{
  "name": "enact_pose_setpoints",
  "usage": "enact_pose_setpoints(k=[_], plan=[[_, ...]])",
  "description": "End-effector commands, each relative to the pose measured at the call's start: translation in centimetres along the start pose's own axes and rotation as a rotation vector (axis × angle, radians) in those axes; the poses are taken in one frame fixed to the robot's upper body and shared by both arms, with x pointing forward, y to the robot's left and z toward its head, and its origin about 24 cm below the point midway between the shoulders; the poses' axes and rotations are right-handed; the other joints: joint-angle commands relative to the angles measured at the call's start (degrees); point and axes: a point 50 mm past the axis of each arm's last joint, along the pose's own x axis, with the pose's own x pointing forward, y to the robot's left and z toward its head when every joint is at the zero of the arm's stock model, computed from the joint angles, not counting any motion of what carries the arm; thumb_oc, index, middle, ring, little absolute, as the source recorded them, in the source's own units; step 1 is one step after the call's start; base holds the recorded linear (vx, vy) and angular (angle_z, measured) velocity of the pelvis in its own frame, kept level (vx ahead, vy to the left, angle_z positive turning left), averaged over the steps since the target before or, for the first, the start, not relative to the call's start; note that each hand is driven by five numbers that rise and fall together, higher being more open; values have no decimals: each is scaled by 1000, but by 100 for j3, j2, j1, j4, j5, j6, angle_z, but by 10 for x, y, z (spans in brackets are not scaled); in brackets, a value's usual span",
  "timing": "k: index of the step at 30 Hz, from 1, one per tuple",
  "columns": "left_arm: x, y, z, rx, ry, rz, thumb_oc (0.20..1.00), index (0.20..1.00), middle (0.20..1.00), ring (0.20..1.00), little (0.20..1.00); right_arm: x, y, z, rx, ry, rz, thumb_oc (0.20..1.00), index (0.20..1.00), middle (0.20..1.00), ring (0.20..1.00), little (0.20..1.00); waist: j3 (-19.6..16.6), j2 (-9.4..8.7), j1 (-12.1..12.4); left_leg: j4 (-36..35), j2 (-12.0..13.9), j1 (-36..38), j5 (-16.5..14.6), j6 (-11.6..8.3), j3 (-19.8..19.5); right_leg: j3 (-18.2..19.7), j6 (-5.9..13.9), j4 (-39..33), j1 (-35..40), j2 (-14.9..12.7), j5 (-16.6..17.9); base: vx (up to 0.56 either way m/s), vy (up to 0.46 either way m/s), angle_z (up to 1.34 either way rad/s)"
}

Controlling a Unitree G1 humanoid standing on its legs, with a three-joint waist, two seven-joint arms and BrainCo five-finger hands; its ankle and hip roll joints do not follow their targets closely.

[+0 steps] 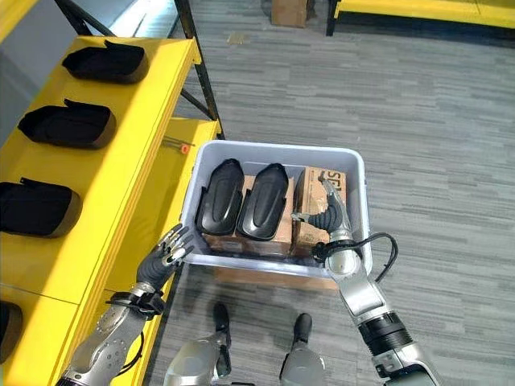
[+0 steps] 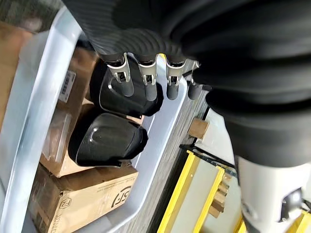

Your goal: Move parts from the plastic box to the shelf.

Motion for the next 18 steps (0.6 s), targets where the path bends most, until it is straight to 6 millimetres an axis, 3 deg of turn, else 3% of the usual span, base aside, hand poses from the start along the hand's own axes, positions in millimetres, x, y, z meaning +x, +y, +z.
enact_pose_setpoints(k=[1, 13, 18], plan=[[4, -15, 18, -23, -87, -73, 1000, 1000, 1000, 1000, 1000, 9, -8, 33, 135, -110, -47, 1000, 1000, 1000, 1000, 1000, 51, -91, 62, 121, 123, 75, -162, -25, 90, -370, 192, 780, -197, -440, -183, -21, 5, -18], [20, -36, 33, -37, -116, -144, 1000, 1000, 1000, 1000, 1000, 42, -17, 111, 288, -229, -171, 1000, 1000, 1000, 1000, 1000, 773, 171, 132, 403, 49, -462, -188, -55, 82, -334, 107, 1224, -865, -495, -276, -4, 4, -7], [21, -44, 33, -50, -109, -159, 1000, 1000, 1000, 1000, 1000, 46, -28, 132, 316, -295, -219, 1000, 1000, 1000, 1000, 1000, 774, 256, 173, 430, 20, -894, -133, -62, 96, -329, 93, 1406, -1375, -463, -313, 5, 14, -7]])
